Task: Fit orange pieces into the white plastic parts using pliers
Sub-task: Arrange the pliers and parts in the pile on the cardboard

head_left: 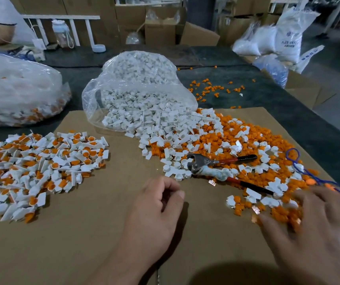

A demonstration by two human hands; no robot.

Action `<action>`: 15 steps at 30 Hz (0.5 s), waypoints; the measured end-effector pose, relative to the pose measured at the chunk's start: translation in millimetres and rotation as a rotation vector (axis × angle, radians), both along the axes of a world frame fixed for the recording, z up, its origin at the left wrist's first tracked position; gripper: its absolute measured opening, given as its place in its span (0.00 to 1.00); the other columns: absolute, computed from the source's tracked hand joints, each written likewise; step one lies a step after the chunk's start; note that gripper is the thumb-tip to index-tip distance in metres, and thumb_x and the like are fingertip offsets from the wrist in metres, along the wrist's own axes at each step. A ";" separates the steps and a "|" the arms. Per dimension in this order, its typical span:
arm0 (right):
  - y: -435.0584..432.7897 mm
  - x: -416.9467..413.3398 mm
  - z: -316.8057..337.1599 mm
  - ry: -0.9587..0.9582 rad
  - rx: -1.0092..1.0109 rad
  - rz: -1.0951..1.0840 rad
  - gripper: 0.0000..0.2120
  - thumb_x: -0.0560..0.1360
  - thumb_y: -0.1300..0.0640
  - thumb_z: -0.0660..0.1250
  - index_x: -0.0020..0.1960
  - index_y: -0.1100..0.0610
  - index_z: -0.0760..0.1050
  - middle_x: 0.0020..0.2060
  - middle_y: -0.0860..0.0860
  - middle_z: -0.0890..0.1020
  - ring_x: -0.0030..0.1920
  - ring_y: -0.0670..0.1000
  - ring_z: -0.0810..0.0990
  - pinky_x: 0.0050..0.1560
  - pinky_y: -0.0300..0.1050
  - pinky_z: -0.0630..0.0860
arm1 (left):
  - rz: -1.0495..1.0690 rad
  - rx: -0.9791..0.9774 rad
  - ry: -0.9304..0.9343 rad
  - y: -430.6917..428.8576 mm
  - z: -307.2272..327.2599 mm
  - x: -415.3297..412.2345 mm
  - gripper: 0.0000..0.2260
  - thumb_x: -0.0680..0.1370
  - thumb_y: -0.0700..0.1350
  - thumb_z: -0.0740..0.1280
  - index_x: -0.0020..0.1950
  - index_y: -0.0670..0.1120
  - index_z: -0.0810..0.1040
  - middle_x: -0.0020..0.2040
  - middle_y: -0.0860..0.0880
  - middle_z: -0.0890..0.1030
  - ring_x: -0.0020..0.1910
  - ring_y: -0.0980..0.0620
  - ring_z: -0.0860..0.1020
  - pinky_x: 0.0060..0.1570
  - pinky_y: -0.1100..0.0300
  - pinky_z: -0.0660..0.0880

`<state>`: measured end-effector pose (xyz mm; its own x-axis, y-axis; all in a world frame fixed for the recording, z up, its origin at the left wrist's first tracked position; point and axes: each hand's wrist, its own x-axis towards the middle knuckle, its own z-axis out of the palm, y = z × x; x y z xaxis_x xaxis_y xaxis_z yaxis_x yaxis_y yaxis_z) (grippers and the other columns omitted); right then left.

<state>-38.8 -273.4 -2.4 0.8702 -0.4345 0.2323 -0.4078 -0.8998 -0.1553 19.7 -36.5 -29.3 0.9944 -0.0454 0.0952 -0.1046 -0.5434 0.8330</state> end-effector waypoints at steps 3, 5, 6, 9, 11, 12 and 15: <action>-7.2 2.5 0.4 0.152 0.073 -0.014 0.52 0.58 0.23 0.52 0.73 0.54 0.58 0.73 0.57 0.58 0.73 0.61 0.57 0.68 0.62 0.62 | -0.020 -0.011 -0.005 0.3 -0.5 -0.3 0.06 0.75 0.61 0.62 0.50 0.66 0.73 0.50 0.70 0.75 0.50 0.69 0.74 0.43 0.64 0.71; -7.7 4.2 0.6 0.210 0.132 0.007 0.54 0.58 0.21 0.48 0.76 0.51 0.48 0.76 0.55 0.51 0.75 0.58 0.52 0.72 0.58 0.60 | -0.025 -0.038 -0.040 0.6 -1.1 -0.7 0.05 0.75 0.60 0.62 0.49 0.65 0.75 0.47 0.65 0.78 0.47 0.65 0.76 0.43 0.63 0.71; -8.3 4.8 0.7 0.222 0.150 0.024 0.55 0.57 0.21 0.48 0.76 0.50 0.45 0.77 0.53 0.48 0.76 0.56 0.50 0.72 0.57 0.59 | -0.023 -0.047 -0.058 0.8 -1.6 -1.0 0.04 0.75 0.59 0.63 0.48 0.64 0.75 0.45 0.64 0.79 0.46 0.63 0.77 0.42 0.62 0.71; -12.0 10.4 -0.3 0.243 0.162 0.087 0.57 0.55 0.18 0.45 0.76 0.48 0.39 0.77 0.49 0.44 0.77 0.53 0.47 0.73 0.53 0.56 | -0.014 -0.048 -0.065 1.7 -3.4 -1.6 0.02 0.76 0.57 0.65 0.48 0.64 0.75 0.45 0.63 0.79 0.44 0.62 0.77 0.41 0.63 0.70; -16.7 16.5 0.5 0.263 0.158 0.128 0.59 0.54 0.16 0.43 0.75 0.47 0.36 0.77 0.48 0.42 0.77 0.53 0.45 0.74 0.53 0.54 | -0.020 -0.043 -0.062 1.9 -4.3 -1.6 0.03 0.76 0.59 0.64 0.48 0.65 0.74 0.45 0.64 0.78 0.44 0.62 0.77 0.41 0.64 0.70; -19.6 19.8 0.5 0.268 0.157 0.142 0.59 0.53 0.16 0.43 0.75 0.46 0.35 0.77 0.47 0.41 0.77 0.53 0.44 0.74 0.53 0.53 | -0.023 -0.031 -0.064 1.7 -4.0 -1.9 0.04 0.75 0.60 0.63 0.49 0.66 0.74 0.46 0.64 0.78 0.45 0.63 0.77 0.41 0.65 0.70; -28.7 29.9 -1.2 0.260 0.146 0.179 0.61 0.51 0.14 0.42 0.75 0.46 0.34 0.76 0.46 0.39 0.77 0.53 0.40 0.75 0.54 0.52 | -0.021 -0.007 -0.068 1.1 -4.0 -1.6 0.06 0.73 0.62 0.61 0.50 0.68 0.71 0.49 0.65 0.77 0.49 0.65 0.75 0.41 0.66 0.70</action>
